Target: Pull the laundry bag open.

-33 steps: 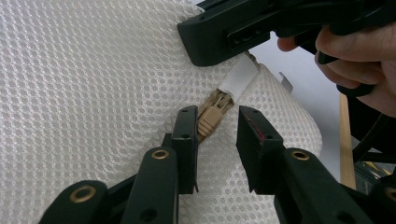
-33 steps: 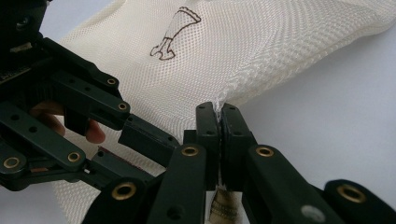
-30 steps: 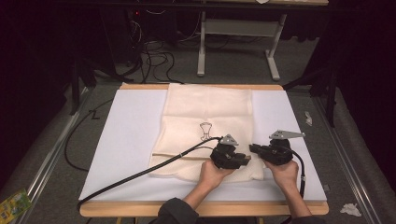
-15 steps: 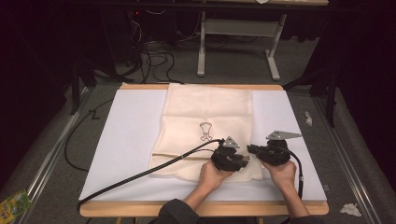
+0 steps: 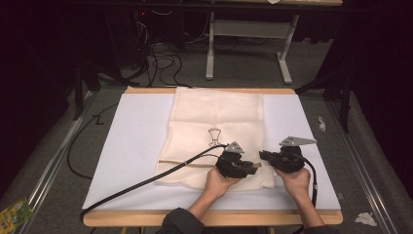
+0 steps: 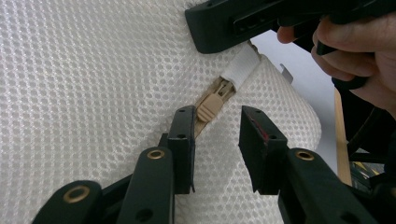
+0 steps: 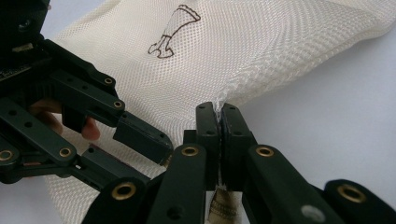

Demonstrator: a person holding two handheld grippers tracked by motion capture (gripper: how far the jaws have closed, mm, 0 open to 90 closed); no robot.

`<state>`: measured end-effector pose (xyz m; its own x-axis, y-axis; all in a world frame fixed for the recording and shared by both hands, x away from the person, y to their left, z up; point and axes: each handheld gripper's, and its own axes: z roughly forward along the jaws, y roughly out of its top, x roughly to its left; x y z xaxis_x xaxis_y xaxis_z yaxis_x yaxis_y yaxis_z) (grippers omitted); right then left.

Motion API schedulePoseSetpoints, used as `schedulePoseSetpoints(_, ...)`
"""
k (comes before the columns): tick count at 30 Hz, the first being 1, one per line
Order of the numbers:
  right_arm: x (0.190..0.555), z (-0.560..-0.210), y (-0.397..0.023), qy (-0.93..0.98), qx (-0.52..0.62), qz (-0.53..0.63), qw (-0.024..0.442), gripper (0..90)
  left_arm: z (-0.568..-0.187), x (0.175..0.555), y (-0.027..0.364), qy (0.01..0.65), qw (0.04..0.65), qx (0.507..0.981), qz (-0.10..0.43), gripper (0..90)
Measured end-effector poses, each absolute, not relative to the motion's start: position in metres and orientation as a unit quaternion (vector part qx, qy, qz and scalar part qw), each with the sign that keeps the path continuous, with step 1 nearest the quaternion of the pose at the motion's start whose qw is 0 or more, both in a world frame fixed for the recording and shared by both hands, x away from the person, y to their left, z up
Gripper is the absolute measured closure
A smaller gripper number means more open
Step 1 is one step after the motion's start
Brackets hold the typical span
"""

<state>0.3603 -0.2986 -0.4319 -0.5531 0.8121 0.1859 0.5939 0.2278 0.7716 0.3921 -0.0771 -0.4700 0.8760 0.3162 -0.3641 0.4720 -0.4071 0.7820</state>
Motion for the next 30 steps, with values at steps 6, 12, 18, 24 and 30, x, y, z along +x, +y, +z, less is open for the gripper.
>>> schedulePoseSetpoints(6,0.3602,-0.4315,-0.2981,0.773,0.453,0.425,0.129,89.0,-0.4721,0.3951,-0.0811,0.258,0.492,0.828,-0.082,65.6)
schedulePoseSetpoints(12,0.3607,-0.4319,-0.297,0.773,0.453,0.426,0.128,89.0,-0.4716,0.3955,-0.0852,0.261,0.494,0.824,-0.091,65.6)
schedulePoseSetpoints(18,0.3601,-0.431,-0.2993,0.771,0.455,0.427,0.127,89.0,-0.4682,0.3964,-0.0844,0.257,0.505,0.817,-0.109,66.8)
schedulePoseSetpoints(24,0.3601,-0.4313,-0.2996,0.771,0.455,0.427,0.127,89.0,-0.4665,0.3958,-0.083,0.251,0.51,0.815,-0.115,68.2)
schedulePoseSetpoints(30,0.36,-0.4311,-0.2995,0.771,0.454,0.428,0.126,89.0,-0.4684,0.3959,-0.0846,0.257,0.514,0.81,-0.114,72.4)
